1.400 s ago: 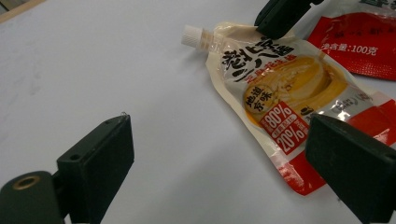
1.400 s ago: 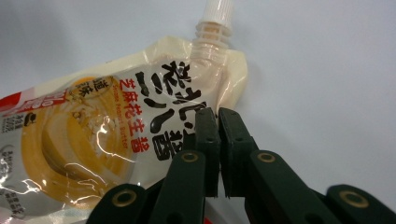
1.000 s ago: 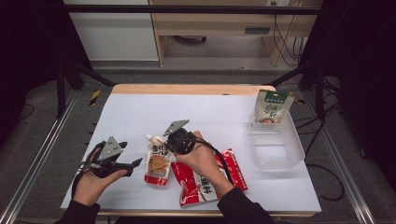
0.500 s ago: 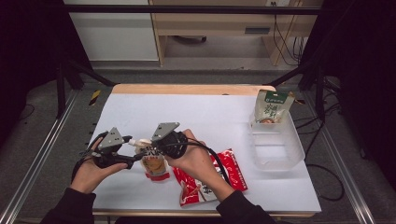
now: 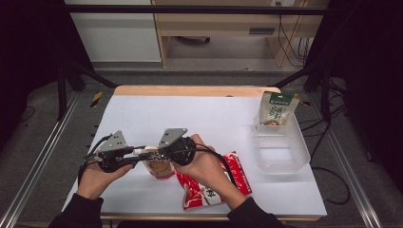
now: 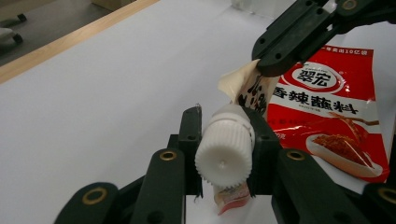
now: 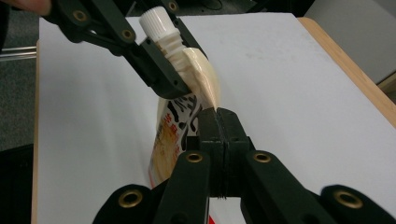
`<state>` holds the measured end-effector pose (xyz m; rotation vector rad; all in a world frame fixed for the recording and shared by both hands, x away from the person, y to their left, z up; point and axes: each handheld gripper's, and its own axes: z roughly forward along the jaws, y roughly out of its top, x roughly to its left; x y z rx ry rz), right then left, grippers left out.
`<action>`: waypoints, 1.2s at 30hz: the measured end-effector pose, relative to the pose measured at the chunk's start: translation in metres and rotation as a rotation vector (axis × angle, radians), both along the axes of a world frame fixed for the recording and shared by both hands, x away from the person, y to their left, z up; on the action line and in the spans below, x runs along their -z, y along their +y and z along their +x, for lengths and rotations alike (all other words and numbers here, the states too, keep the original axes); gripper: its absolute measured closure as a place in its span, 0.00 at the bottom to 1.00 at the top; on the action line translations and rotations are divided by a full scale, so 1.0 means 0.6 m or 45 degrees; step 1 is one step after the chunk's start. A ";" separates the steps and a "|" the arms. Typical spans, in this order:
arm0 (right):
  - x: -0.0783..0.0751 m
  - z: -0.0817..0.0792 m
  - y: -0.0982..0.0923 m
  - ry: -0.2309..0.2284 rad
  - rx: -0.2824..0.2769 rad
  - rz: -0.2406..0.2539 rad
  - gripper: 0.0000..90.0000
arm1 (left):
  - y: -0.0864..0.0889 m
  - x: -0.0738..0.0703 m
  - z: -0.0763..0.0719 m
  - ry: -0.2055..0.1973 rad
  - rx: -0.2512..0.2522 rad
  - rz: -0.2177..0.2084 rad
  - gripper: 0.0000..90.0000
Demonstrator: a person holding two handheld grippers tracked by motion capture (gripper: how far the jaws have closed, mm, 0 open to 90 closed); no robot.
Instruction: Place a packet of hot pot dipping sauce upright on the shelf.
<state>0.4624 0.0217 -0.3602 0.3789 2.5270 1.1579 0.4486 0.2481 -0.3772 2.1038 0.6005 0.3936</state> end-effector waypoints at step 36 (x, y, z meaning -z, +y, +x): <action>-0.082 0.026 0.017 0.066 -0.285 -0.511 0.50 | -0.050 -0.074 -0.006 -0.080 0.186 0.158 0.81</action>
